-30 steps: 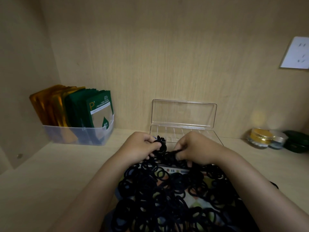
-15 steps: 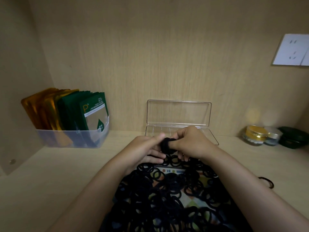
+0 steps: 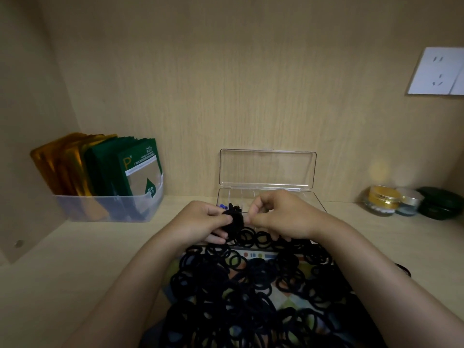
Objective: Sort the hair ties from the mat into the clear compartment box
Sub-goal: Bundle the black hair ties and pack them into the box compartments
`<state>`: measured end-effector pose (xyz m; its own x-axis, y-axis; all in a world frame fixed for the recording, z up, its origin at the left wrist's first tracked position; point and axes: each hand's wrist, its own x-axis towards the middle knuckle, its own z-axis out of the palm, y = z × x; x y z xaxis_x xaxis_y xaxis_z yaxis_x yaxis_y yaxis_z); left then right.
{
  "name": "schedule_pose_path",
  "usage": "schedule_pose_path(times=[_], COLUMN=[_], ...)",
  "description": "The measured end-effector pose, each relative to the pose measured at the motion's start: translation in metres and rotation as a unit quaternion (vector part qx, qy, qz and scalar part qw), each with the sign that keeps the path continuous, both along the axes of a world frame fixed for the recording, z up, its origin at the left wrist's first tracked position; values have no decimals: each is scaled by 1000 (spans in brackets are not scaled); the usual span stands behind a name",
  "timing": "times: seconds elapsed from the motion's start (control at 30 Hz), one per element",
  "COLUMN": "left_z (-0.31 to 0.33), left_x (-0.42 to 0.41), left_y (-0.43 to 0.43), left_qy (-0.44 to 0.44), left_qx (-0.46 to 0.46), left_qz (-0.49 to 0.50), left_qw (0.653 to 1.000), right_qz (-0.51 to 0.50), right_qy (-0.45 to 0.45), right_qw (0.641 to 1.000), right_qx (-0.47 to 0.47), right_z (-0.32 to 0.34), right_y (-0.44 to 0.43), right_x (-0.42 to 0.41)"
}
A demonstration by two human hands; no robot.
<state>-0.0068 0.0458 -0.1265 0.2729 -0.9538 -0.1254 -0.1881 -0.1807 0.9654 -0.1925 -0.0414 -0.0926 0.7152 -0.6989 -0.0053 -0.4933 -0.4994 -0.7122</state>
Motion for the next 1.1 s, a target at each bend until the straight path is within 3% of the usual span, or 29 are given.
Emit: schedule_pose_path(times=[0.2, 0.5, 0.63, 0.77, 0.9, 1.0, 1.1], left_z=[-5, -8, -8, -10, -11, -10, -10], left_x=[8, 4, 1, -2, -8, -14, -15], left_y=[-4, -6, -6, -7, -9, -9, -9], left_qy=[-50, -70, -80, -70, -37, 22, 80], left_qx=[-20, -21, -25, -22, -28, -38, -42], left_qz=[36, 15, -1, -3, -4, -12, -22], left_qw=[998, 997, 996, 997, 999, 999, 996], right_qz=[88, 127, 109, 37, -19, -32, -67], right_qy=[231, 304, 243, 52, -102, -152, -138], right_qw=[968, 941, 963, 998, 985, 969, 976], right_qx=[-46, -83, -41, 18, 137, 193, 157], right_z=[-1, -3, 3, 9, 8, 4, -1], right_y=[7, 21, 12, -1, 0, 2, 4], right_x=[-2, 5, -2, -8, -5, 1, 6])
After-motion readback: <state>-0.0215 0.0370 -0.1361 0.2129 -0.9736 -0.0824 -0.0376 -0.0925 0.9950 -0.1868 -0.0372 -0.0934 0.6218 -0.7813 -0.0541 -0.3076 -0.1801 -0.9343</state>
